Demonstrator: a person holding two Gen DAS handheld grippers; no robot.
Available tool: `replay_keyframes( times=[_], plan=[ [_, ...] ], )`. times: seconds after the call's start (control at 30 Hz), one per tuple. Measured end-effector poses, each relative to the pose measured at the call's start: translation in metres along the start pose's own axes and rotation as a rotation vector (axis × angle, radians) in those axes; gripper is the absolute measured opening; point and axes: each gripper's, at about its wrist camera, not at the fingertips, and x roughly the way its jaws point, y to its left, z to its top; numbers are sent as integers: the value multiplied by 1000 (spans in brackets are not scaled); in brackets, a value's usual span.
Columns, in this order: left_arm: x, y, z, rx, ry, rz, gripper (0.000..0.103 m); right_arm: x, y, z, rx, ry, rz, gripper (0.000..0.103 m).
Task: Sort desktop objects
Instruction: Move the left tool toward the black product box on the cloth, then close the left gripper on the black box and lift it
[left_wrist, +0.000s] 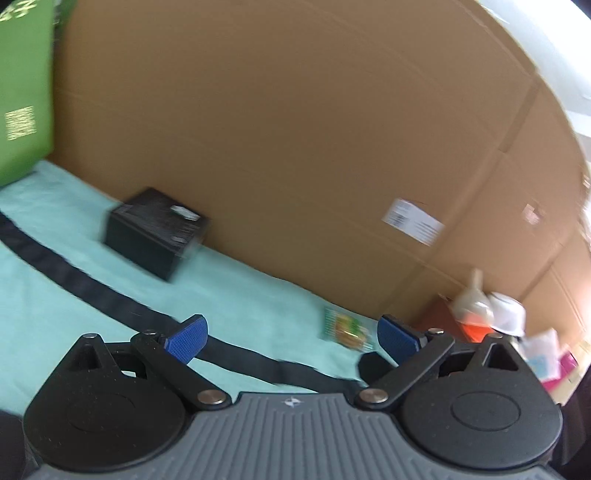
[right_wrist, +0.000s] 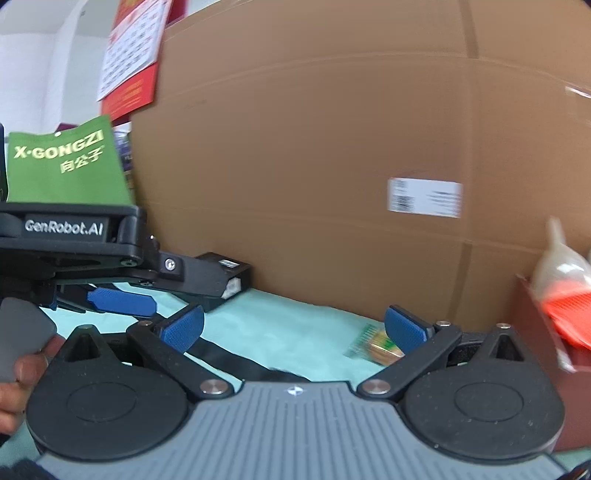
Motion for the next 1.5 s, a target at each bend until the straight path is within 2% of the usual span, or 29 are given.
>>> replay_keyframes(
  times=[0.1, 0.17, 0.3, 0.47, 0.63, 0.83, 0.87, 0.97, 1.03, 1.1, 1.17, 1.2, 1.23, 1.5],
  plan=[
    [13, 32, 18, -24, 45, 54, 101, 26, 19, 8, -30, 22, 41, 101],
    [22, 50, 31, -30, 46, 95, 101, 44, 31, 10, -59, 33, 58, 101],
    [41, 78, 56, -28, 41, 119, 101, 88, 50, 11, -91, 93, 105, 101],
    [73, 101, 70, 3, 83, 166, 101, 135, 65, 10, -107, 166, 131, 101],
    [97, 119, 83, 10, 102, 200, 100, 174, 72, 8, -53, 220, 152, 101],
    [116, 129, 93, 46, 117, 201, 98, 209, 76, 5, -21, 263, 141, 101],
    [118, 131, 94, 47, 121, 198, 94, 213, 76, 5, -16, 266, 139, 101],
    [124, 134, 96, 37, 135, 174, 93, 223, 78, 6, -10, 270, 138, 99],
    [126, 135, 97, 30, 140, 156, 92, 228, 81, 6, -18, 272, 140, 86],
    [126, 134, 98, 31, 143, 140, 89, 231, 83, 7, -25, 275, 141, 83],
    [125, 134, 98, 16, 146, 117, 82, 232, 85, 8, -30, 268, 143, 78],
    [124, 132, 97, 15, 147, 121, 81, 231, 86, 8, -27, 267, 162, 67],
    [123, 130, 97, 22, 146, 123, 81, 230, 86, 9, -24, 272, 167, 64],
    [99, 103, 77, 50, 194, 99, 80, 198, 78, 4, -67, 295, 163, 63]
  ],
)
